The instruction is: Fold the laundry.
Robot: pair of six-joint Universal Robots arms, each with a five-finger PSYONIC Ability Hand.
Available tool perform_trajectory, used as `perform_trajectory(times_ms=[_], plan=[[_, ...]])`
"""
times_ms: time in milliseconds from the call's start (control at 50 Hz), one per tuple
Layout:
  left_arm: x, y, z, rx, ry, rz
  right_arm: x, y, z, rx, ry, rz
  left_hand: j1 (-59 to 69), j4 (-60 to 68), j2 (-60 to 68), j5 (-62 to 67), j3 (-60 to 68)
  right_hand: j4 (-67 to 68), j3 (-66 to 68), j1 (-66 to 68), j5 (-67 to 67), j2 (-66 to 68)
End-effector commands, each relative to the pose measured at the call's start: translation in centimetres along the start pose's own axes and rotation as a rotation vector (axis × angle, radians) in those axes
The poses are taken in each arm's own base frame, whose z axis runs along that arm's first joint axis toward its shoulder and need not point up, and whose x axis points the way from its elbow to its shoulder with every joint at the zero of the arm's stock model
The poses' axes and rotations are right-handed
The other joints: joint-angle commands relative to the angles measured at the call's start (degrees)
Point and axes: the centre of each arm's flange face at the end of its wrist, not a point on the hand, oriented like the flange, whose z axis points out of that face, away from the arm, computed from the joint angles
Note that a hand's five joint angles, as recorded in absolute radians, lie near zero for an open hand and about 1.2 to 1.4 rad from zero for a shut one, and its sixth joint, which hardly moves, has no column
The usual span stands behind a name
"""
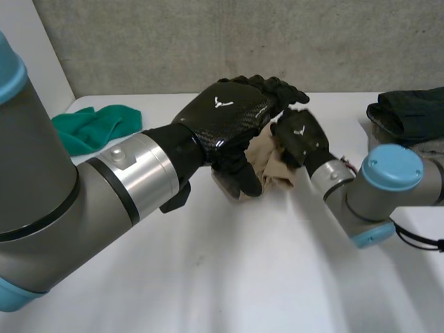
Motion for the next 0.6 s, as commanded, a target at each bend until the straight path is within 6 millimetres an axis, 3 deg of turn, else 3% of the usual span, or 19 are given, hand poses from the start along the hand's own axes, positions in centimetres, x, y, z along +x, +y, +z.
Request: perform_trajectory(times_ms=[20, 120, 140, 200, 220, 280, 300, 340, 360, 420, 440, 500, 520, 580, 600], plan=[[-0.2, -1.2, -0.2, 0.043, -0.009, 0.019, 4.6, -4.7, 2.3, 0.105, 0.096, 0.020, -0.67, -1.67, -2.01, -2.78, -2.23, 11.48, 47.23, 20.85, 17.05, 13.42], [-0.4, -2.4, -0.4, 0.085, -0.019, 0.036, 9.8, -8.6, 3.1, 0.187, 0.179, 0.045, -0.67, -1.67, -2.01, -2.78, -2.23, 11.48, 47.23, 20.85, 17.05, 13.42], [-0.5, -2.7, -0.5, 0.099, -0.025, 0.040, 11.8, -9.6, 3.1, 0.213, 0.214, 0.047, -0.67, -1.67, -2.01, -2.78, -2.23, 11.48, 47.23, 20.85, 17.05, 13.42], [-0.6, -3.2, -0.6, 0.120, -0.034, 0.044, 15.1, -10.9, 2.9, 0.249, 0.269, 0.043, -0.67, -1.67, -2.01, -2.78, -2.23, 11.48, 47.23, 20.85, 17.05, 13.42], [-0.7, -3.5, -0.7, 0.130, -0.038, 0.042, 17.5, -11.3, 2.6, 0.269, 0.308, 0.037, -0.67, -1.67, -2.01, -2.78, -2.23, 11.48, 47.23, 20.85, 17.05, 13.42], [-0.8, -3.8, -0.8, 0.142, -0.042, 0.036, 21.0, -11.6, 2.0, 0.288, 0.364, 0.025, -0.67, -1.67, -2.01, -2.78, -2.23, 11.48, 47.23, 20.85, 17.05, 13.42], [-0.9, -3.8, -0.8, 0.143, -0.043, 0.029, 23.4, -11.3, 1.4, 0.293, 0.398, 0.017, -0.67, -1.67, -2.01, -2.78, -2.23, 11.48, 47.23, 20.85, 17.05, 13.42], [-0.9, -3.7, -0.8, 0.142, -0.043, 0.020, 25.7, -10.8, 0.7, 0.289, 0.430, 0.011, -0.67, -1.67, -2.01, -2.78, -2.23, 11.48, 47.23, 20.85, 17.05, 13.42], [-0.9, -3.6, -0.8, 0.139, -0.042, 0.013, 27.9, -9.8, 0.0, 0.281, 0.455, 0.004, -0.67, -1.67, -2.01, -2.78, -2.23, 11.48, 47.23, 20.85, 17.05, 13.42], [-0.7, -3.4, -0.7, 0.135, -0.037, 0.007, 30.6, -8.0, -1.0, 0.261, 0.491, -0.007, -0.67, -1.67, -2.01, -2.78, -2.23, 11.48, 47.23, 20.85, 17.05, 13.42], [-0.7, -3.3, -0.7, 0.131, -0.037, 0.005, 32.0, -6.1, -1.6, 0.235, 0.508, -0.016, -0.67, -1.67, -2.01, -2.78, -2.23, 11.48, 47.23, 20.85, 17.05, 13.42], [-0.7, -3.0, -0.5, 0.127, -0.036, 0.003, 33.3, -2.9, -2.3, 0.185, 0.516, -0.008, -0.67, -1.67, -2.01, -2.78, -2.23, 11.48, 47.23, 20.85, 17.05, 13.42], [-0.7, -2.8, -0.3, 0.124, -0.034, 0.000, 33.6, -0.3, -2.7, 0.145, 0.503, 0.008, -0.67, -1.67, -2.01, -2.78, -2.23, 11.48, 47.23, 20.85, 17.05, 13.42], [-0.5, -2.4, -0.1, 0.119, -0.026, -0.004, 33.4, 3.7, -3.3, 0.089, 0.462, 0.038, -0.67, -1.67, -2.01, -2.78, -2.23, 11.48, 47.23, 20.85, 17.05, 13.42], [-0.4, -2.1, 0.1, 0.115, -0.020, -0.006, 33.0, 6.3, -3.6, 0.055, 0.435, 0.052, -0.67, -1.67, -2.01, -2.78, -2.23, 11.48, 47.23, 20.85, 17.05, 13.42]])
